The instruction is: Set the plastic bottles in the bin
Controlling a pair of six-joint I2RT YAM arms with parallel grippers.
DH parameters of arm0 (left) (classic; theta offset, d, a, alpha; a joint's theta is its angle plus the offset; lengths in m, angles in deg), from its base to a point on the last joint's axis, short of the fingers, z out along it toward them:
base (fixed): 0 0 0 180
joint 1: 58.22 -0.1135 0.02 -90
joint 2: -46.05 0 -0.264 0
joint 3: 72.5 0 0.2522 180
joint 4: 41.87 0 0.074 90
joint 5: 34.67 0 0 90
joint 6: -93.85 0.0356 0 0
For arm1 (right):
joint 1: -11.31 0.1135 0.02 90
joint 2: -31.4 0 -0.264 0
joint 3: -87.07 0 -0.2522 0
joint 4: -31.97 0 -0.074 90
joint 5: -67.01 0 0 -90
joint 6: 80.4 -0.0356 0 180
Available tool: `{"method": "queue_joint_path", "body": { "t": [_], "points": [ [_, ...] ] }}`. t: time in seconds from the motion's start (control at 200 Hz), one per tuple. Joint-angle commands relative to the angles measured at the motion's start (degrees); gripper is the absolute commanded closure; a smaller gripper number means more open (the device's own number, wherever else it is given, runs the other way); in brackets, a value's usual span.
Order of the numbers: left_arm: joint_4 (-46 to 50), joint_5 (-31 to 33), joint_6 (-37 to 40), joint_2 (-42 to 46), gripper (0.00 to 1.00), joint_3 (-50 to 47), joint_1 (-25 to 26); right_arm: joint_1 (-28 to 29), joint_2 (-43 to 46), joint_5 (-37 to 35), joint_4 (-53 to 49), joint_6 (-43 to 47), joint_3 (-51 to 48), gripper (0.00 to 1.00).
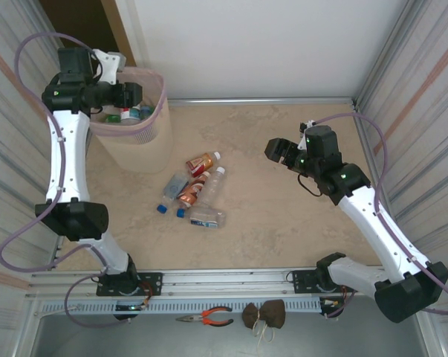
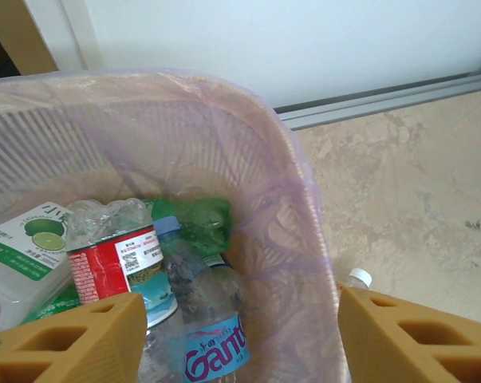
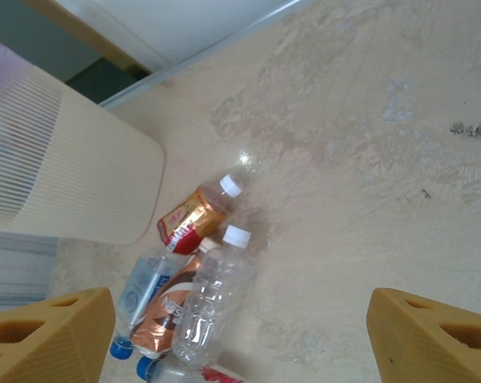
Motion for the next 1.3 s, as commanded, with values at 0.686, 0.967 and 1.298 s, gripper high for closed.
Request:
{"method": "queue_joint_path", "body": {
  "t": [0.686, 0.967, 1.298],
  "points": [
    [0.42, 10.49, -2.2, 14.98, 0.41, -31.0, 27.22, -0.28, 1.38, 0.17, 0.28, 0.07, -2.34, 0.19],
    [-5.07, 12.33, -6.07, 12.17, 0.4, -43.72, 27.92, -0.31, 1.07, 0.61, 0.36, 0.24, -2.64, 0.19],
    [-5.86, 19.91, -6.18, 1.55, 0.39, -44.58, 28.11, -0.39, 1.29, 0.6, 0.38, 0.22, -2.97, 0.19]
  ]
}}
